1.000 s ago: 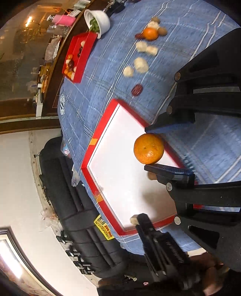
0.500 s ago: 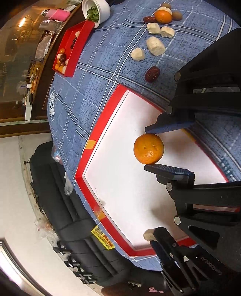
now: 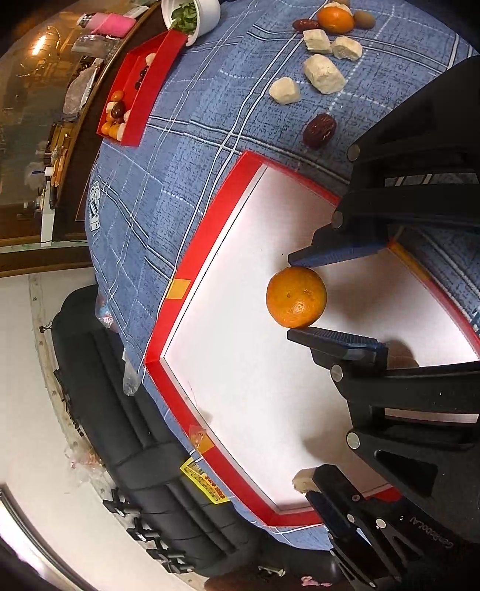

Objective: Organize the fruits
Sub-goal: 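Carry the orange and pastry into the red tray and release both, then grasp a brown nut with the right tool while the left tool grasps a pastry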

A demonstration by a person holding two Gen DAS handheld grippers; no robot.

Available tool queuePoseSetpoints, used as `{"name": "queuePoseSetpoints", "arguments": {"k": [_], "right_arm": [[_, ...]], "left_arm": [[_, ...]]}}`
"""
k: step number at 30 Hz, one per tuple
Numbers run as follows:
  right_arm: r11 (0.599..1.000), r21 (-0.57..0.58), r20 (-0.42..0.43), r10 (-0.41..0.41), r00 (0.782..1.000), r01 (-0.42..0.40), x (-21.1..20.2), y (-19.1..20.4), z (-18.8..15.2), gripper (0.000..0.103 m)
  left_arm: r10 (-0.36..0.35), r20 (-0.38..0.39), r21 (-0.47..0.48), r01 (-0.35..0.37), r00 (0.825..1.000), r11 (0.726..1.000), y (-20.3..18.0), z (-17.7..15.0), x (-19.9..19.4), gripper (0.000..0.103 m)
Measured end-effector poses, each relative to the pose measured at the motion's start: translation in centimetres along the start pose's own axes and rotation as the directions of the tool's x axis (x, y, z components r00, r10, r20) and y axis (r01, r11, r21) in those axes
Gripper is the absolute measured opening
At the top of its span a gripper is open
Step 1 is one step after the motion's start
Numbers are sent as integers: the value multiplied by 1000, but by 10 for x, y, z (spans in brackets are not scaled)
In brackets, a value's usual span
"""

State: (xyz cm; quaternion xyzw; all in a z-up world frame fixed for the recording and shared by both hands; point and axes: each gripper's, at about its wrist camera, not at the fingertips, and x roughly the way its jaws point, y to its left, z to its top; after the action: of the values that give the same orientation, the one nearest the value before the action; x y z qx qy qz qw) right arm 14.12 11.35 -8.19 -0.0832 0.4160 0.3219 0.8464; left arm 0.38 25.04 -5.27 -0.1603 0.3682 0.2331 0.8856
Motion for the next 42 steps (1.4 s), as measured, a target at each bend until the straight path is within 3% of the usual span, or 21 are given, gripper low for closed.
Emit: {"name": "queuePoseSetpoints", "arguments": {"k": [4, 5, 6, 7, 9, 11, 12, 18, 22, 27, 29, 33, 42], "right_arm": [[1000, 0, -12, -12, 1000, 12, 3, 2, -1, 33], [1000, -2, -25, -16, 1000, 16, 5, 2, -1, 34], [1000, -7, -48, -19, 999, 18, 8, 3, -1, 34], [1000, -14, -62, -22, 998, 21, 11, 4, -1, 34], [999, -29, -63, -30, 998, 28, 9, 6, -2, 36], [999, -37, -54, -35, 998, 33, 3, 7, -3, 48], [999, -38, -49, -34, 998, 32, -1, 6, -3, 49], [1000, -12, 39, -20, 999, 21, -51, -16, -10, 49], [998, 41, 102, -50, 994, 46, -95, -58, -35, 49], [978, 154, 122, -163, 979, 144, -135, -130, -75, 48], [954, 219, 101, -231, 968, 205, -143, -169, -94, 48], [918, 309, 34, -272, 962, 249, -141, -220, -116, 48], [943, 226, 4, -253, 967, 246, -102, -217, -84, 46]], "left_arm": [[17, -30, -19, -18, 999, 1000, 3, 0, 4, 25], [21, -50, -23, -22, 999, 999, 4, -1, 7, 28], [32, -85, -30, -34, 996, 999, 6, -1, 11, 41], [39, -102, -35, -42, 994, 998, 7, -1, 13, 47], [36, -101, -29, -39, 994, 999, 5, -2, 9, 50], [46, -99, -20, -48, 994, 999, 2, -3, 4, 55], [47, -100, -22, -50, 994, 999, 0, -2, 0, 58], [18, -31, -96, -20, 999, 995, -4, -3, -31, 63], [-13, 32, -93, 16, 999, 996, -22, -8, -50, 65], [-110, 44, 29, 109, 993, 994, -72, -23, -60, 65], [-141, 45, 91, 136, 989, 986, -93, -30, -61, 65], [-188, 5, 195, 183, 982, 964, -135, -47, -56, 65], [-227, -35, 317, 226, 973, 921, -186, -56, -41, 65]]}}
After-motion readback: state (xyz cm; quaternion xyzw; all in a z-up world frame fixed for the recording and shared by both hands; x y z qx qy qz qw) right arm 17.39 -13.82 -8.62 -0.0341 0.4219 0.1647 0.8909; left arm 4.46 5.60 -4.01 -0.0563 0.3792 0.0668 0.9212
